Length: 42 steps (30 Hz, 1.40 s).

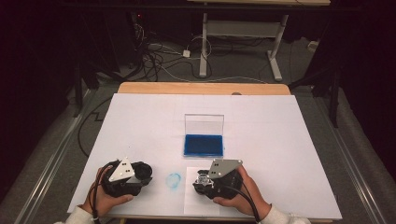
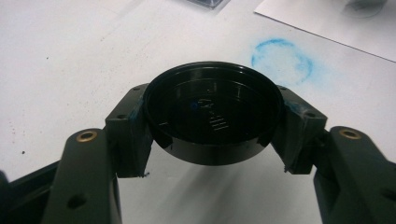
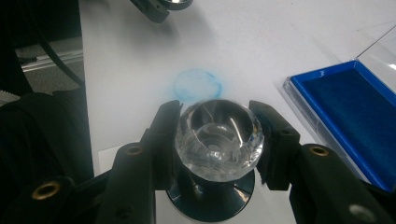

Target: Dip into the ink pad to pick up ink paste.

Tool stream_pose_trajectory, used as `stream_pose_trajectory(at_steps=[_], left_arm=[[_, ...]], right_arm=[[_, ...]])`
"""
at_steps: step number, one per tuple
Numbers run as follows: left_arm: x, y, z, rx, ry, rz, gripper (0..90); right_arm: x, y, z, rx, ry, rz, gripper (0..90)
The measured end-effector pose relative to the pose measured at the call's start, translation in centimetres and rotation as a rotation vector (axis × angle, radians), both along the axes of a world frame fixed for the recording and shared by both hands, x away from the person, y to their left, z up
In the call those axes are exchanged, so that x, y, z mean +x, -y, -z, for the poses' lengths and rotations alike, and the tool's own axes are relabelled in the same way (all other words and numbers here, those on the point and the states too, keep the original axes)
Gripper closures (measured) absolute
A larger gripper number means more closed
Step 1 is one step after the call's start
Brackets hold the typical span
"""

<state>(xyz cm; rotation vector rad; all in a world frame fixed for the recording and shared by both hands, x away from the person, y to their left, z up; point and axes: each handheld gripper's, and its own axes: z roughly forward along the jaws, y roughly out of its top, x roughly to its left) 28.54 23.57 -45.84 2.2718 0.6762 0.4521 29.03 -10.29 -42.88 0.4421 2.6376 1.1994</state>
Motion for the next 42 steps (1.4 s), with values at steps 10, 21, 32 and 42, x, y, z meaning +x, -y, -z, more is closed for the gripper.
stream_pose_trajectory(at_steps=[10, 21, 32, 42], left_arm=[[0.0, -0.1, 0.0, 0.000, -0.001, 0.000, 36.7], [0.0, -0.1, 0.0, 0.000, 0.000, 0.001, 36.7], [0.0, -0.1, 0.0, 0.001, 0.001, 0.002, 36.7], [0.0, 0.0, 0.1, 0.010, -0.006, 0.004, 36.7]], right_arm=[[0.1, -0.1, 0.7, 0.013, -0.012, 0.005, 56.2], [0.3, -0.2, 1.4, -0.005, -0.022, 0.000, 56.1], [0.6, -0.3, 2.3, -0.011, -0.031, 0.008, 56.1], [0.4, 0.0, 2.4, -0.030, -0.029, 0.006, 56.3]])
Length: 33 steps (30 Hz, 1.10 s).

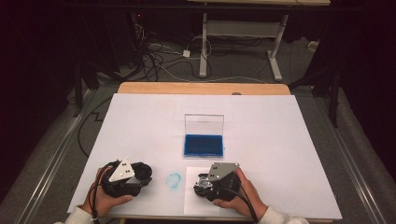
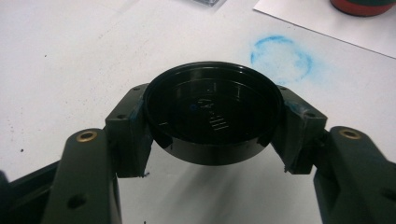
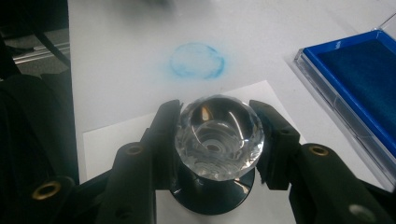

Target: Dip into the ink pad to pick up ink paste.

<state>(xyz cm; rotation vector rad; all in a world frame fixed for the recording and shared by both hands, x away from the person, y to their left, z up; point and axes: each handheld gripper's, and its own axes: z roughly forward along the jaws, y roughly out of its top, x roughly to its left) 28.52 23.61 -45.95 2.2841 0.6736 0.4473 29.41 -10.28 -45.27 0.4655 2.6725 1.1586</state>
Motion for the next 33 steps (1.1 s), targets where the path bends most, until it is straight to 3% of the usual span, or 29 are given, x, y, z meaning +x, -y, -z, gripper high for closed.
stream_pose_trajectory(at_steps=[33], left_arm=[[-0.02, 0.28, 0.06, 0.002, -0.004, 0.004, 36.7]], right_arm=[[0.03, -0.20, 0.06, -0.019, -0.004, 0.002, 56.4]])
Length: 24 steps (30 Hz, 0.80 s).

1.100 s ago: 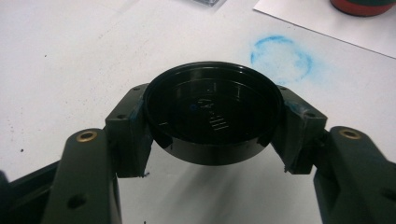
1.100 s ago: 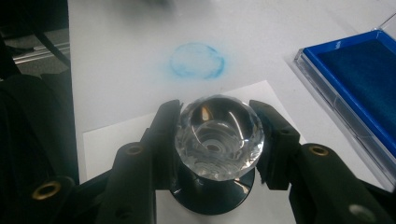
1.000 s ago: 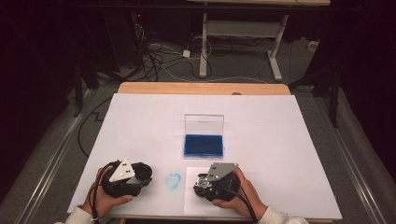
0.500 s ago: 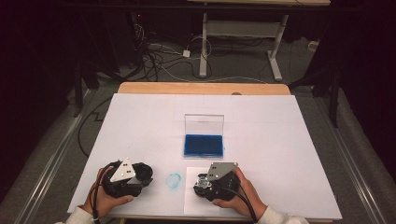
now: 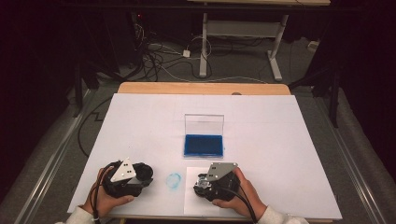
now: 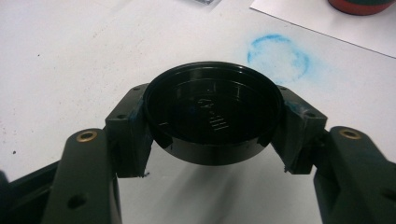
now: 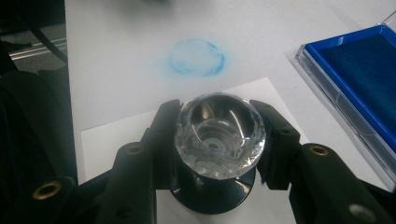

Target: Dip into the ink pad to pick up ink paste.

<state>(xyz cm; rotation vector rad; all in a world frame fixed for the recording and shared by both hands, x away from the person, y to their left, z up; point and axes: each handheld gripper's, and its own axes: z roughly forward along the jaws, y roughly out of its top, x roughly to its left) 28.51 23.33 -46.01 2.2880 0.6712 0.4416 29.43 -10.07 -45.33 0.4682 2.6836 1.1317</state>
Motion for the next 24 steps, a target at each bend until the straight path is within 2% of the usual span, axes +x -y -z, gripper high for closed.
stream_pose_trajectory(at_steps=[24], left_arm=[[-0.09, -0.02, -0.02, -0.005, -0.002, -0.004, 36.7]], right_arm=[[-0.06, -0.04, -0.01, -0.004, 0.001, 0.009, 56.4]])
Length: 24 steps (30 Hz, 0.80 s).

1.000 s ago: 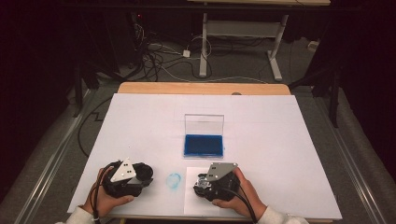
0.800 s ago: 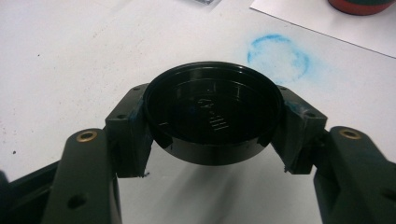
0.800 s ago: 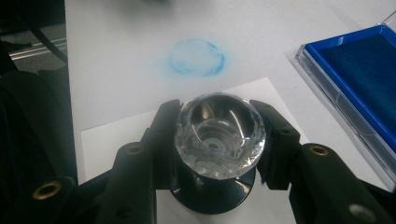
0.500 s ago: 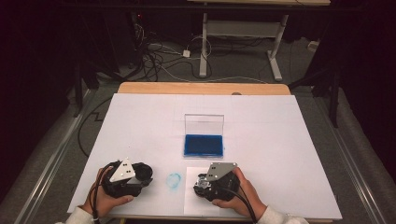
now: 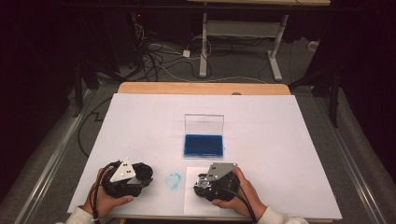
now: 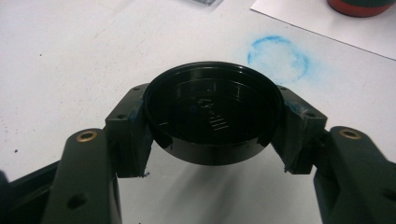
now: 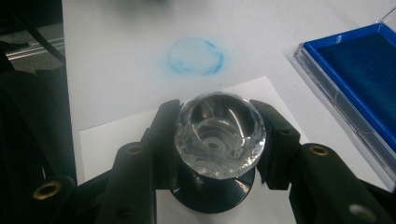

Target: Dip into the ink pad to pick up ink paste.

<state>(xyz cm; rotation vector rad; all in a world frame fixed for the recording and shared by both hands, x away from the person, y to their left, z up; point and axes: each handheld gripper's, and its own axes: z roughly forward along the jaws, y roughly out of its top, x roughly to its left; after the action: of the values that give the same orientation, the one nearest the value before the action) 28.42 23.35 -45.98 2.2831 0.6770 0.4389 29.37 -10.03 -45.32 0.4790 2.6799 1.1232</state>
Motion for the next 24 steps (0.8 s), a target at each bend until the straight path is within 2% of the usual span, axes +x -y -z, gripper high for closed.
stream_pose_trajectory(at_steps=[18, 24], left_arm=[[-0.02, -0.01, 0.00, -0.001, 0.001, -0.003, 36.7], [-0.05, -0.05, -0.04, 0.000, 0.003, -0.006, 36.7]], right_arm=[[0.15, 0.06, 0.07, 0.003, -0.007, -0.013, 56.4], [0.36, 0.14, 0.09, 0.008, -0.024, -0.019, 56.3]])
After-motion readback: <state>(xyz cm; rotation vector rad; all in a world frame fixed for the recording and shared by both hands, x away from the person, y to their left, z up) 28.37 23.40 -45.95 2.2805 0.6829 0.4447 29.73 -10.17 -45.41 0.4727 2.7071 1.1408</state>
